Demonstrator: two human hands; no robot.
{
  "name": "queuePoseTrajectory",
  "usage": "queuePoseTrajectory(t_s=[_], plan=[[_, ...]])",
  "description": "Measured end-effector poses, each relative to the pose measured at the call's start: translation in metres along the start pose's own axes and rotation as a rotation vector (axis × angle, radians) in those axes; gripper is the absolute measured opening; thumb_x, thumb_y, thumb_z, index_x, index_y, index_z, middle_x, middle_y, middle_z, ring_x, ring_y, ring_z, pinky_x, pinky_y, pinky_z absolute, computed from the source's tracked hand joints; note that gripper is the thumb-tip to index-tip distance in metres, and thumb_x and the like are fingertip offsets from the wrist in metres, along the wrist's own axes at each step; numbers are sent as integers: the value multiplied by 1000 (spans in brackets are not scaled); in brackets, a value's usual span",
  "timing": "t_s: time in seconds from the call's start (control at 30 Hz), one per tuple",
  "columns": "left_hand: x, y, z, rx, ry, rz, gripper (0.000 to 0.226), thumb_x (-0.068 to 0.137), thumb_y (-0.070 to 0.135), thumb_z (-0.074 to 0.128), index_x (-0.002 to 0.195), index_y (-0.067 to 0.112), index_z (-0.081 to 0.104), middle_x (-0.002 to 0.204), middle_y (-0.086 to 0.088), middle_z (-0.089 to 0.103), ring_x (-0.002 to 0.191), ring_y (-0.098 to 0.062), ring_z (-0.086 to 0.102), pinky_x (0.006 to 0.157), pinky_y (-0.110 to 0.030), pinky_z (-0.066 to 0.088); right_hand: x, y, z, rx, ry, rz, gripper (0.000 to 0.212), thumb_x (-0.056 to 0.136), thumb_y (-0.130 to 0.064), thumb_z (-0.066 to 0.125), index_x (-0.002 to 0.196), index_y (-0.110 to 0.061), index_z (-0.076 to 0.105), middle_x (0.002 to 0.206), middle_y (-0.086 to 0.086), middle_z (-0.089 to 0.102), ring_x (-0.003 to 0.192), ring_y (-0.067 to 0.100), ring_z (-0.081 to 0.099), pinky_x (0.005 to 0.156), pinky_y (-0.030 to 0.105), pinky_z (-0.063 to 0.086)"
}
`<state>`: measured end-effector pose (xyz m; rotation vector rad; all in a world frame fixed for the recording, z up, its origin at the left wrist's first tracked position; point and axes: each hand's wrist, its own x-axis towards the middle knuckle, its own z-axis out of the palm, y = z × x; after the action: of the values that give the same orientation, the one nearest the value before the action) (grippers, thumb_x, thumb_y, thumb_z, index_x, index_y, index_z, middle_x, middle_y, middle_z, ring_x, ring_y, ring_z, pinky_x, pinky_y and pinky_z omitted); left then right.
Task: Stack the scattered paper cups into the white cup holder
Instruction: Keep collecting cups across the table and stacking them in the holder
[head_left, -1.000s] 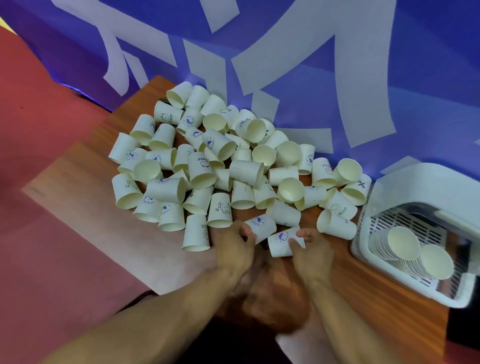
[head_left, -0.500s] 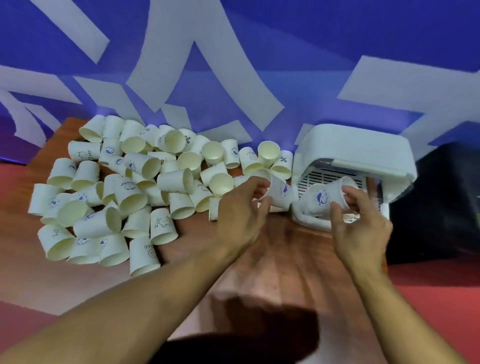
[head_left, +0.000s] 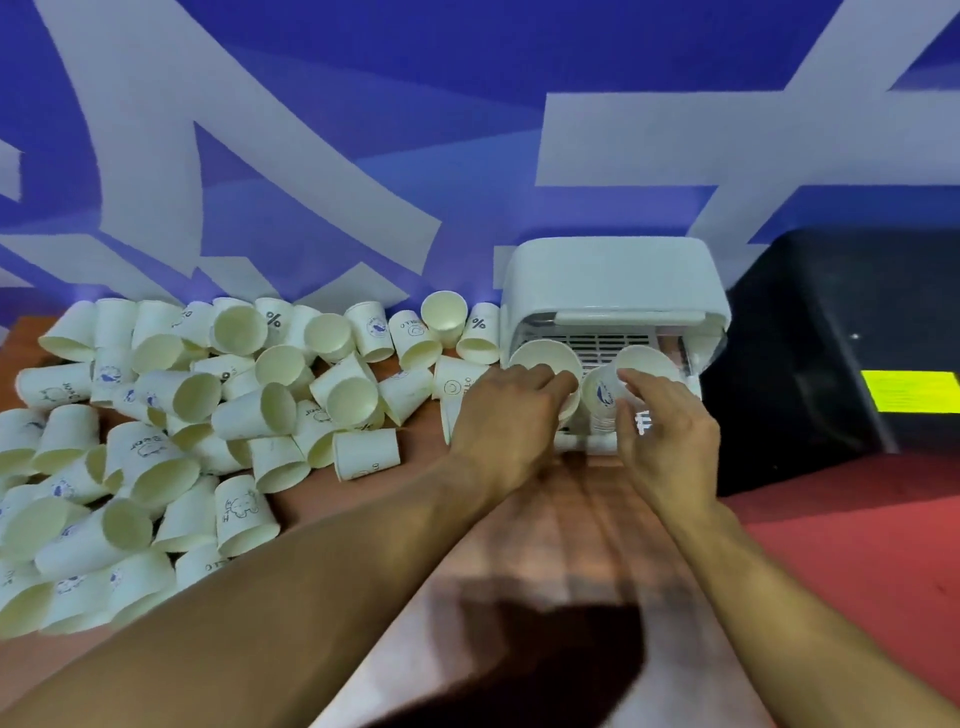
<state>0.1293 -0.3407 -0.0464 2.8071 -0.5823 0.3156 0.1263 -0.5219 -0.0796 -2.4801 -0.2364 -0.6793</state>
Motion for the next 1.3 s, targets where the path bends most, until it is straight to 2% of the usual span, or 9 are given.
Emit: queuePoseTrajectory(t_s=[0.2, 0.3, 0.53, 0.7, 0.8, 0.87, 1.07, 1.2, 1.3], plan=[[7, -10, 29, 46, -177, 60, 25, 69, 10, 73, 90, 23, 67, 71, 2, 60, 62, -25, 58, 53, -28, 35, -1, 25, 27, -26, -194, -17, 27, 80, -3, 62, 105, -7, 71, 85, 8, 69, 75, 33, 63, 72, 43, 51], [10, -13, 41, 10, -228, 73, 25, 75, 8, 63, 97, 19, 67, 77, -2, 62, 69, -29, 59, 58, -33, 43, -6, 31, 41, -32, -287, 29, 26, 84, -14, 58, 105, -8, 71, 85, 6, 69, 76, 32, 63, 66, 38, 53], [19, -19, 59, -52, -351, 42, 27, 84, 13, 53, 107, 20, 67, 91, -4, 65, 85, -29, 60, 70, -37, 46, -4, 32, 55, 3, -253, 66, 17, 89, -16, 57, 95, -11, 72, 78, 4, 67, 73, 25, 61, 63, 32, 48], [13, -23, 58, -138, -397, 38, 28, 91, 19, 53, 116, 17, 64, 106, -7, 66, 98, -31, 60, 78, -38, 50, -4, 25, 52, -14, -295, 120, 16, 87, -14, 60, 98, -12, 72, 83, 4, 67, 77, 28, 62, 63, 31, 47], [2, -26, 51, -228, -347, 13, 40, 94, 23, 55, 133, 14, 55, 130, -9, 58, 116, -30, 53, 97, -40, 45, 1, 14, 44, -1, -300, 178, 23, 82, -8, 67, 104, -9, 71, 99, 9, 68, 90, 33, 64, 71, 37, 54], [-9, -29, 43, -258, -262, 1, 42, 94, 23, 56, 135, 14, 53, 135, -8, 54, 121, -29, 50, 101, -38, 41, 3, 1, 38, -2, -263, 177, 25, 82, -9, 66, 106, -9, 69, 104, 8, 66, 96, 31, 62, 76, 39, 53], [-58, -50, 16, -288, -183, -205, 37, 93, 35, 53, 128, 23, 56, 123, -1, 59, 107, -23, 55, 90, -39, 47, 2, -58, 26, 62, -276, 109, 26, 83, -15, 67, 108, -13, 68, 103, 3, 66, 95, 26, 60, 81, 34, 47], [-101, -76, -8, -284, -141, -360, 30, 92, 31, 55, 121, 24, 62, 117, 0, 63, 105, -20, 58, 88, -34, 47, -8, -96, 28, 114, -364, 29, 29, 82, -17, 68, 111, -14, 67, 103, 2, 65, 94, 23, 61, 79, 33, 48], [-139, -100, -24, -274, -89, -480, 27, 90, 34, 56, 115, 29, 64, 115, 5, 64, 105, -16, 59, 86, -30, 47, -17, -126, 34, 110, -465, -8, 33, 82, -19, 68, 115, -16, 66, 103, 0, 65, 93, 19, 61, 76, 25, 43]])
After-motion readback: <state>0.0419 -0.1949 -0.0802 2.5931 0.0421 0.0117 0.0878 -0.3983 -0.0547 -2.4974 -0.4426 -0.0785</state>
